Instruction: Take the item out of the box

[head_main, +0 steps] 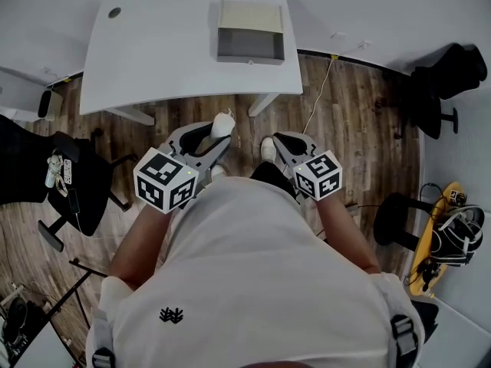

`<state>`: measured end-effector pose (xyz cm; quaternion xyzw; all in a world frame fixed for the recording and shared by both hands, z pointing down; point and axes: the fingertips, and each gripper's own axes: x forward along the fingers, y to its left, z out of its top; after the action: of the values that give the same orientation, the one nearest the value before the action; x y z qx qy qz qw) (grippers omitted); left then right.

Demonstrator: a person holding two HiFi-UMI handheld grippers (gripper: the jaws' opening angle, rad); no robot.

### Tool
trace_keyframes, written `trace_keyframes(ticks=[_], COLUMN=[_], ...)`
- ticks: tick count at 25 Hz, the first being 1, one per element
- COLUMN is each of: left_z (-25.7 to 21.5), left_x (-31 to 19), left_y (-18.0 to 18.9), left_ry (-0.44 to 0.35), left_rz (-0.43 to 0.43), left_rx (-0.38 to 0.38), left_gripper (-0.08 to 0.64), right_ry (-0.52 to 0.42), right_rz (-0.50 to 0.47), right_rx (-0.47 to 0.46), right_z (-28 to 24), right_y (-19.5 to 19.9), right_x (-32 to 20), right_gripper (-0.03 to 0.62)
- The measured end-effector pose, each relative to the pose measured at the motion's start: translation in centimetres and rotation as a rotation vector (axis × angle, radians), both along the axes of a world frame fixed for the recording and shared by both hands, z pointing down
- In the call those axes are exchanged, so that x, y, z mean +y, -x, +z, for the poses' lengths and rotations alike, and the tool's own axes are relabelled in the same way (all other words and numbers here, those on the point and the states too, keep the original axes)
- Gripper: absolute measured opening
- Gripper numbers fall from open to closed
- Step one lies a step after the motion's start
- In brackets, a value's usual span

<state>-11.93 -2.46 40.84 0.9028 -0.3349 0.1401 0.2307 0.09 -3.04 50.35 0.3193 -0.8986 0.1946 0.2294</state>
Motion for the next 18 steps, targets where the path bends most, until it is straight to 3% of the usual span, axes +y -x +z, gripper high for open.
trace_keyframes(ticks=[18], left_z=[0.7], left_x=[-5.1], left_y=[-3.1], left_ry=[0.037], left_rz=[-0.075], left_rx=[-0.027], left_gripper=[0.166], right_ry=[0.015], right_rz=[-0.048], right_rx=[-0.014], right_z=[0.5], right_y=[-3.8], right_x=[-5.2], right_gripper=[0.006])
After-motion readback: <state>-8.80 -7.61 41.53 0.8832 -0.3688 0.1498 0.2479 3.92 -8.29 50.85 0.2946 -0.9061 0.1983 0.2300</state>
